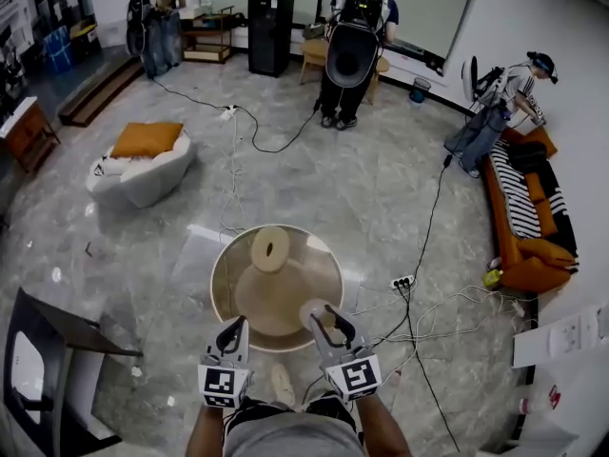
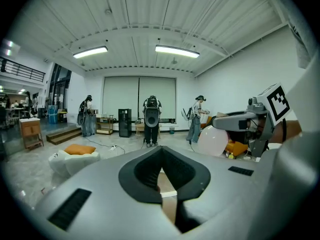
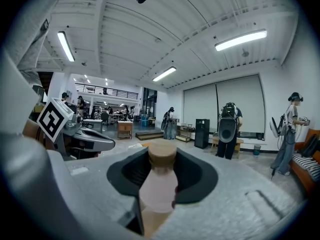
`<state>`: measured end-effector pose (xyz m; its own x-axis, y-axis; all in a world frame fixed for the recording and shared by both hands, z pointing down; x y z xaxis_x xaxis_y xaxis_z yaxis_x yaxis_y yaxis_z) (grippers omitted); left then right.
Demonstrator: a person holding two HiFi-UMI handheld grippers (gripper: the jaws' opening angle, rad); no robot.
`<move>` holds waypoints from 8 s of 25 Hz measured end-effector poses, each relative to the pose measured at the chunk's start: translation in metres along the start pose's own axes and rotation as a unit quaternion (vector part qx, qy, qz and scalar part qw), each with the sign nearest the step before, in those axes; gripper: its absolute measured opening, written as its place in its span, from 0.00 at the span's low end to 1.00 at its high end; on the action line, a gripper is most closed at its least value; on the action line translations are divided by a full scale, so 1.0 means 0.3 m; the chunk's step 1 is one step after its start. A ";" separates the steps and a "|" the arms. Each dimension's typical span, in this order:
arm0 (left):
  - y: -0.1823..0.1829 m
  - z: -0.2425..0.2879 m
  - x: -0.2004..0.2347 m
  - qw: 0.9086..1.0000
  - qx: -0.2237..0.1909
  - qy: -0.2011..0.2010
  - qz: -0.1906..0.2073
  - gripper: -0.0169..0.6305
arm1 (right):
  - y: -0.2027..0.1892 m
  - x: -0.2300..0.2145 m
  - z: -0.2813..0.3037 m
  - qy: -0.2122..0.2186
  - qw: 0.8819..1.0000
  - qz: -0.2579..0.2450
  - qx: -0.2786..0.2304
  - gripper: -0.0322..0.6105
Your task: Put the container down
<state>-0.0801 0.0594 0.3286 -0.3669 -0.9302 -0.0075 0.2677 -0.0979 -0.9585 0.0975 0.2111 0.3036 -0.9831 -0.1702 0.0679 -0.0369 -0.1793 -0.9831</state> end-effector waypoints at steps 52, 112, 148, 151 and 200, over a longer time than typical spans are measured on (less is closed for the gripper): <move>-0.867 0.409 0.448 0.941 0.075 0.270 -0.188 0.05 | -0.883 0.165 1.156 0.316 0.940 -0.046 0.122 0.26; -1.471 0.600 0.447 0.930 0.132 0.236 -0.248 0.05 | -1.557 0.290 1.321 0.329 0.929 -0.061 0.160 0.27; -0.480 0.473 0.508 0.969 0.037 0.209 -0.122 0.05 | -0.606 0.102 1.183 0.283 0.955 -0.008 0.091 0.34; -0.352 0.430 0.497 0.974 0.025 0.201 -0.103 0.05 | -0.478 0.069 1.128 0.270 0.960 0.003 0.078 0.32; 0.057 -0.170 0.064 0.996 -0.051 0.067 0.005 0.05 | 0.041 0.059 0.056 0.022 1.000 -0.011 -0.008 0.05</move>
<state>-0.1279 0.0578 0.2975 -0.4814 -0.8752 -0.0482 0.1832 -0.0468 -0.9820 0.0826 0.1895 0.2956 -0.9889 -0.1235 0.0820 -0.0607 -0.1676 -0.9840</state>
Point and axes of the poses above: the fingertips, and each gripper's own axes: z forward along the fingers, x to its left, y out of its top, the point moved 8 cm from there along -z, backward along the fingers
